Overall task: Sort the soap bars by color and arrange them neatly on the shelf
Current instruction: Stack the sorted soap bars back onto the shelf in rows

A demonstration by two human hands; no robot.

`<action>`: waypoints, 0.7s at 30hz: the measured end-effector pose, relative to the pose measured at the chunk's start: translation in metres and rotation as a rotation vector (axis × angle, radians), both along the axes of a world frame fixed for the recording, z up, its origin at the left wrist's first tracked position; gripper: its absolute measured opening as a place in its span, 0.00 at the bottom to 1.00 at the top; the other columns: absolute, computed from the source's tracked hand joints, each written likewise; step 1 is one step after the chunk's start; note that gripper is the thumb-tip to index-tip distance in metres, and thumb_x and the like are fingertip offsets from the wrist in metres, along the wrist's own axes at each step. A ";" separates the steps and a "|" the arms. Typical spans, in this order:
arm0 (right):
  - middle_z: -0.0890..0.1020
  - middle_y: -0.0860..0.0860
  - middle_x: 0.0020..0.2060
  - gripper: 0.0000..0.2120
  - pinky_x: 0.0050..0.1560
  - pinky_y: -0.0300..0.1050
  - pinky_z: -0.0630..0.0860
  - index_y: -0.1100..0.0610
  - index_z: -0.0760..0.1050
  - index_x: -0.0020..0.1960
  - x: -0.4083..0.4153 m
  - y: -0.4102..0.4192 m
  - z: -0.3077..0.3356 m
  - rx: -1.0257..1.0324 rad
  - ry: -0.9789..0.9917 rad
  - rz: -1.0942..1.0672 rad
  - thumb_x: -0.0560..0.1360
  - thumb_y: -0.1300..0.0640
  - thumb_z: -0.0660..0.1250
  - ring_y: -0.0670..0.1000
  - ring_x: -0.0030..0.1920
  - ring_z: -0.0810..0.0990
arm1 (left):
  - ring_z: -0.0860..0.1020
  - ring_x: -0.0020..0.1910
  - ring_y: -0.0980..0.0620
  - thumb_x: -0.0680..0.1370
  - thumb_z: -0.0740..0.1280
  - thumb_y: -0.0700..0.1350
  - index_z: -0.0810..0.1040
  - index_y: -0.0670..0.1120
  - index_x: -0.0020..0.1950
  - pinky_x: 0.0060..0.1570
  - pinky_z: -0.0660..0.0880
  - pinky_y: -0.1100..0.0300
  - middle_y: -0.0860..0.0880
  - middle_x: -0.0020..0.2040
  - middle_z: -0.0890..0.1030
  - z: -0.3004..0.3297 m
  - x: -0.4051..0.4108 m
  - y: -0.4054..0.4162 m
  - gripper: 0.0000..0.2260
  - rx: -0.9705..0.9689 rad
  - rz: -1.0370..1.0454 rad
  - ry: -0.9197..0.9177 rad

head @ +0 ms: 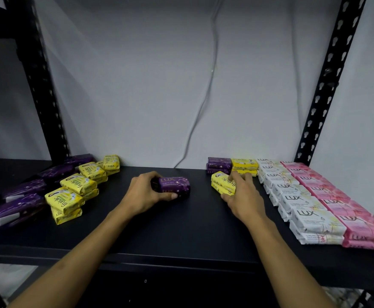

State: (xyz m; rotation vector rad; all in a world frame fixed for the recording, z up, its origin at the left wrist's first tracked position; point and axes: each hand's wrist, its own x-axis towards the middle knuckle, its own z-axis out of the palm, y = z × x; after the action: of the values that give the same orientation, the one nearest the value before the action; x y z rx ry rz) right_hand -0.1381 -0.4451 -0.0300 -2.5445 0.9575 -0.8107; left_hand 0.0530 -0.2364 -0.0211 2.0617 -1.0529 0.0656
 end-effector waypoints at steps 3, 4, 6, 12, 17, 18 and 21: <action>0.66 0.55 0.65 0.28 0.40 0.48 0.71 0.51 0.66 0.67 0.001 0.004 0.003 -0.031 0.035 -0.069 0.73 0.48 0.75 0.58 0.53 0.77 | 0.79 0.45 0.60 0.61 0.80 0.66 0.80 0.51 0.54 0.41 0.72 0.68 0.56 0.45 0.82 -0.001 0.000 -0.001 0.29 0.054 0.025 -0.001; 0.65 0.56 0.65 0.30 0.40 0.48 0.71 0.51 0.66 0.68 0.001 0.006 0.005 -0.042 0.053 -0.083 0.72 0.46 0.75 0.59 0.54 0.77 | 0.79 0.47 0.60 0.61 0.80 0.65 0.79 0.51 0.57 0.44 0.72 0.68 0.57 0.48 0.82 -0.001 -0.001 -0.002 0.31 0.064 0.016 -0.004; 0.65 0.56 0.66 0.32 0.42 0.48 0.71 0.51 0.66 0.68 0.000 0.008 0.007 -0.028 0.068 -0.063 0.71 0.43 0.75 0.60 0.55 0.76 | 0.78 0.53 0.59 0.61 0.80 0.65 0.76 0.53 0.64 0.53 0.74 0.65 0.58 0.54 0.80 0.000 -0.006 -0.003 0.35 0.050 -0.014 -0.009; 0.71 0.50 0.59 0.32 0.57 0.50 0.73 0.49 0.69 0.67 -0.014 -0.001 0.014 -0.022 0.062 0.095 0.68 0.45 0.78 0.54 0.62 0.71 | 0.77 0.48 0.70 0.68 0.78 0.60 0.79 0.59 0.60 0.46 0.71 0.77 0.60 0.51 0.82 0.006 -0.009 -0.002 0.22 0.027 -0.114 -0.049; 0.64 0.51 0.70 0.41 0.67 0.52 0.67 0.45 0.64 0.70 -0.010 -0.026 0.052 -0.109 0.329 0.256 0.64 0.48 0.81 0.56 0.70 0.64 | 0.79 0.47 0.65 0.67 0.79 0.60 0.80 0.59 0.57 0.46 0.73 0.73 0.60 0.48 0.82 0.008 -0.004 -0.007 0.22 0.075 -0.119 -0.059; 0.61 0.51 0.74 0.44 0.70 0.54 0.64 0.44 0.62 0.73 -0.006 -0.032 0.056 -0.082 0.390 0.300 0.64 0.49 0.81 0.57 0.74 0.60 | 0.79 0.47 0.64 0.66 0.79 0.60 0.80 0.59 0.57 0.47 0.73 0.71 0.59 0.48 0.82 0.008 -0.003 -0.009 0.22 0.085 -0.125 -0.060; 0.55 0.51 0.79 0.45 0.75 0.54 0.56 0.39 0.61 0.76 0.003 -0.045 0.058 0.064 0.487 0.401 0.65 0.48 0.81 0.54 0.79 0.53 | 0.79 0.47 0.62 0.65 0.80 0.60 0.79 0.58 0.57 0.47 0.72 0.70 0.58 0.49 0.81 0.008 -0.002 -0.016 0.23 0.107 -0.154 -0.070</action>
State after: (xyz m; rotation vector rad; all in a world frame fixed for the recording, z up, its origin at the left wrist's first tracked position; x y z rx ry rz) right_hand -0.1347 -0.4897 0.0276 -2.7926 0.5384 -0.0455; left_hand 0.0515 -0.2519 -0.0131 2.0792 -1.2795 0.0036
